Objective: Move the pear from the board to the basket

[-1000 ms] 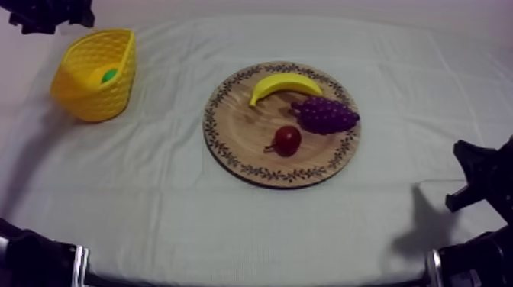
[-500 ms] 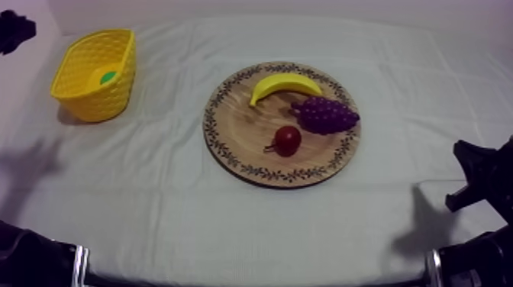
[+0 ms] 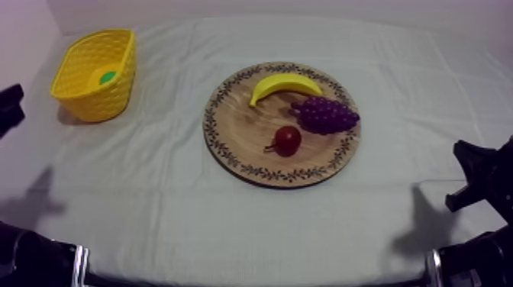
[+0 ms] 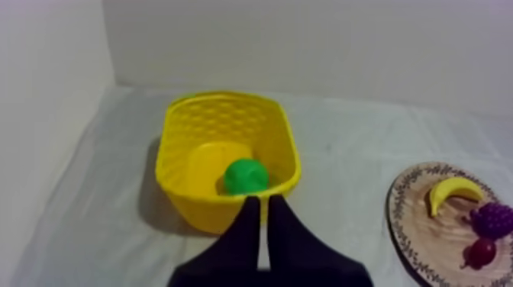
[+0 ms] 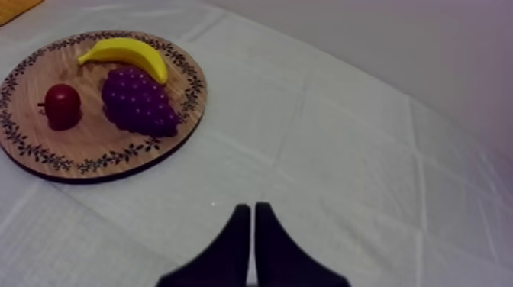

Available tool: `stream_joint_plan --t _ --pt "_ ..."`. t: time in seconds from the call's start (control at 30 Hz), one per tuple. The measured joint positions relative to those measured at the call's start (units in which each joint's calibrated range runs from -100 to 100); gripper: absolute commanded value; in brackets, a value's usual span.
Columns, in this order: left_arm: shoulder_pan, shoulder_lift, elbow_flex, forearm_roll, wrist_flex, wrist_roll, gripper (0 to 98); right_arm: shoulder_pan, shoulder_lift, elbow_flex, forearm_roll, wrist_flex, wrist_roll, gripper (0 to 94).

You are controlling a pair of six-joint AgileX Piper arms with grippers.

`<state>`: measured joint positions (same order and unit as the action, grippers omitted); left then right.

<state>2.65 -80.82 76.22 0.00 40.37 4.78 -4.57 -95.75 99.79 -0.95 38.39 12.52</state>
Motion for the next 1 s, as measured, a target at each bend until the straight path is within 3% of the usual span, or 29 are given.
stream_joint_plan --t 0.2,0.4,0.53,0.87,1.0 --pt "0.67 -9.84 13.74 0.94 -5.59 -0.79 0.0 0.00 0.00 0.00 0.00 0.00 0.00 0.3" --pt "1.05 -16.10 22.65 -1.48 -9.44 -1.25 0.1 0.00 0.00 0.00 0.00 0.00 0.00 0.3" --pt "2.12 -18.65 23.50 -1.75 -9.43 -1.67 0.1 0.00 0.00 0.00 0.00 0.00 0.00 0.3" --pt "2.52 -19.18 23.64 -1.87 -9.33 6.67 0.1 0.00 0.00 0.00 0.00 0.00 0.00 0.3" --pt "2.52 -19.18 23.64 -1.87 -9.33 7.61 0.1 0.00 0.00 0.00 0.00 0.00 0.00 0.3"
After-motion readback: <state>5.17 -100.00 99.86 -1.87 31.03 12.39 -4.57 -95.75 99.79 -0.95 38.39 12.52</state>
